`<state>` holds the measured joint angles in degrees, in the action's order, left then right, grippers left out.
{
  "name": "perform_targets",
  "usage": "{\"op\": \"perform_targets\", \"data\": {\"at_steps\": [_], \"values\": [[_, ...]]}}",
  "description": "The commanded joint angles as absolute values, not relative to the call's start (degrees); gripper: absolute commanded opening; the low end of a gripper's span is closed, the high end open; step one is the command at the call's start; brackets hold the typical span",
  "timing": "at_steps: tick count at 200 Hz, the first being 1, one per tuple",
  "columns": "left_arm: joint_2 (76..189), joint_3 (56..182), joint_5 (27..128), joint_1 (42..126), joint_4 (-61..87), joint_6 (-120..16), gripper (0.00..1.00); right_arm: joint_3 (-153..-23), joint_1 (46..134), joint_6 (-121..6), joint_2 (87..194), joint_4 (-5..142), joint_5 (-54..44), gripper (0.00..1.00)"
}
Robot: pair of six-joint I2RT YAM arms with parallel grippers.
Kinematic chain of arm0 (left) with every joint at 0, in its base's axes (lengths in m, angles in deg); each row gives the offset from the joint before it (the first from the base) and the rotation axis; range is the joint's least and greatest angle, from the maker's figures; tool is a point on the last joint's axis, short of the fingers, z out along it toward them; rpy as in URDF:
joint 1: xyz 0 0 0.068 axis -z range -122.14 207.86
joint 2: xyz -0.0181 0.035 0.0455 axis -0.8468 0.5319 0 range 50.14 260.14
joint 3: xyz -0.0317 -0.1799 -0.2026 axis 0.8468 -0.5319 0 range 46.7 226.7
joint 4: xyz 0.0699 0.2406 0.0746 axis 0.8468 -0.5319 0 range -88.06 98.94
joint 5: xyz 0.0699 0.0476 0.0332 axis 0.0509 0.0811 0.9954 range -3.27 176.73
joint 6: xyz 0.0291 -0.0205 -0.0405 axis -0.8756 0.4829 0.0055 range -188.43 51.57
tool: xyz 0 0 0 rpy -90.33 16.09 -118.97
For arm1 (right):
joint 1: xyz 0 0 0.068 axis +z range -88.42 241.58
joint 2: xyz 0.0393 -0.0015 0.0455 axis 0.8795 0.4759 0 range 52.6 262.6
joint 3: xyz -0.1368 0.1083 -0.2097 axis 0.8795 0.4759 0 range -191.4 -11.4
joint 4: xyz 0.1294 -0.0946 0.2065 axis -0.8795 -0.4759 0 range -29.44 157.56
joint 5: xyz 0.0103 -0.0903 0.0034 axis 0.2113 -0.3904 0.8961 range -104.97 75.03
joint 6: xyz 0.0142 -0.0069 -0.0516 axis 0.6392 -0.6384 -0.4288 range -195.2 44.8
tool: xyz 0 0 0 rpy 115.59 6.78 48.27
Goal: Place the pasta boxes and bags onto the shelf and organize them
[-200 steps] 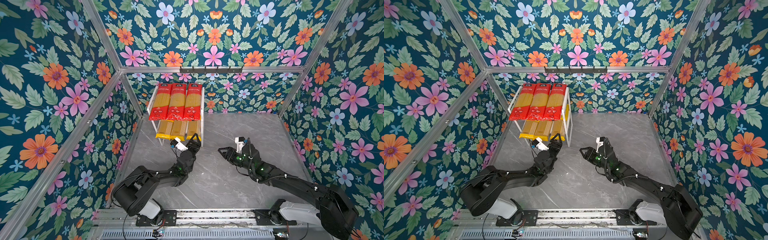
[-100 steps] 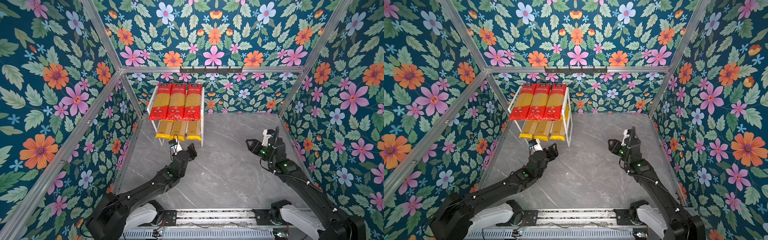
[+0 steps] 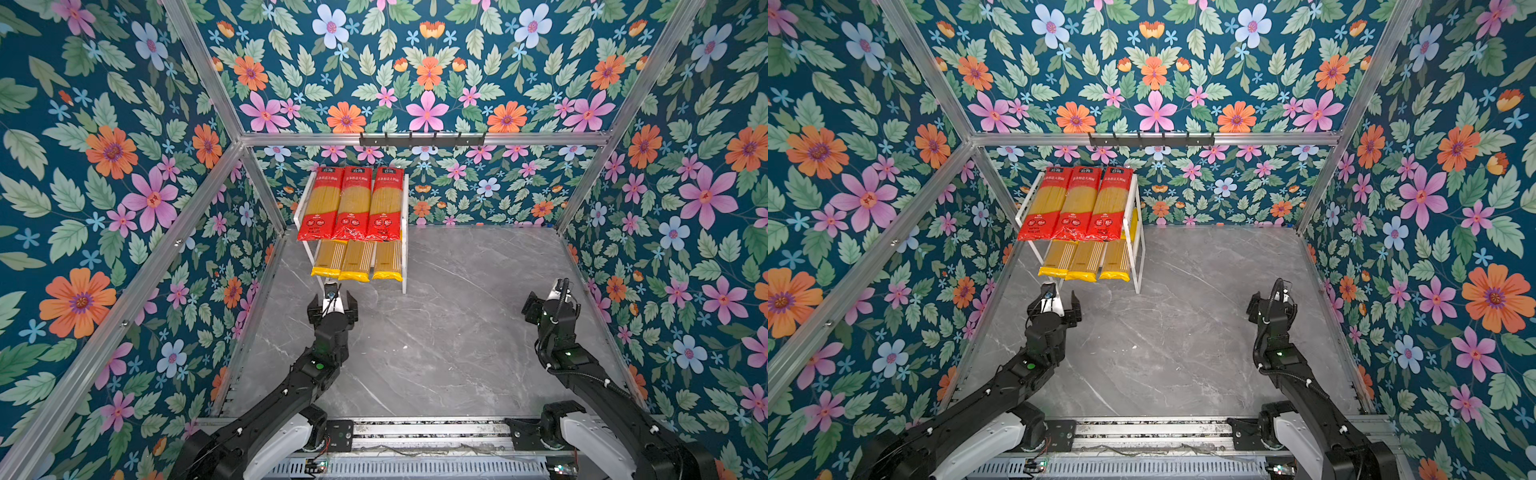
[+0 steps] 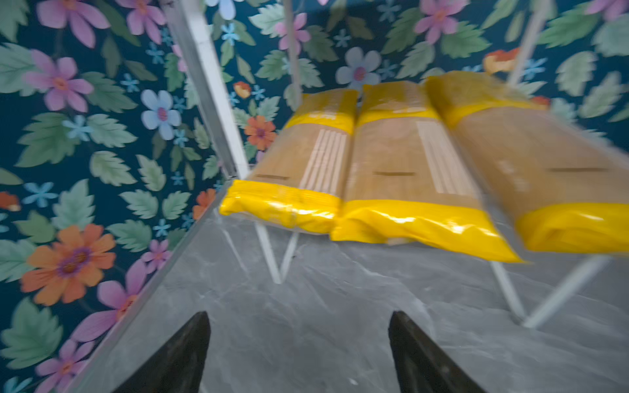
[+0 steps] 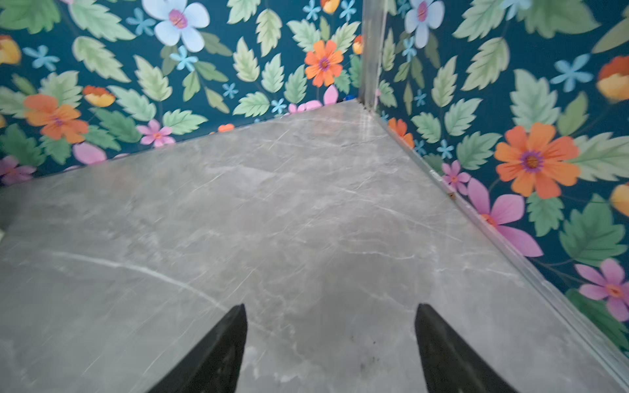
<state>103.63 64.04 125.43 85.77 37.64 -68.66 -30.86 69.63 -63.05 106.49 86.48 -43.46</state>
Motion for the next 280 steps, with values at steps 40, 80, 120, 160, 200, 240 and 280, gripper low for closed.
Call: {"op": "perform_targets", "data": {"at_steps": [40,80,120,160,200,240,280], "values": [[117.77,53.16,118.25,67.09,74.08,-69.37,0.87,-26.77,67.72,-68.45,118.78,112.24,-48.8,0.89],[130.12,53.44,107.49,60.51,85.29,-64.22,0.88,-24.06,62.26,-61.77,123.77,115.85,-44.17,0.99],[139.85,54.01,100.31,60.51,93.78,-66.55,0.85,-25.25,59.87,-60.23,126.42,115.96,-41.86,0.99],[141.78,58.47,100.84,60.5,87.48,-66.37,0.88,-25.45,57.8,-60.23,126.66,115.71,-36.36,0.99],[142.16,60.39,100.34,60.5,84.66,-66.54,0.91,-24.31,58.57,-68.72,137.04,131.72,-22.46,0.99],[142.05,62.0,100.74,59.72,81.07,-65.33,1.0,-25.14,58.86,-67.04,133.89,124.0,-24.15,0.99],[141.9,61.64,100.5,59.55,81.65,-65.2,1.0,-24.36,58.86,-67.92,135.81,129.62,-24.37,0.99]]}}
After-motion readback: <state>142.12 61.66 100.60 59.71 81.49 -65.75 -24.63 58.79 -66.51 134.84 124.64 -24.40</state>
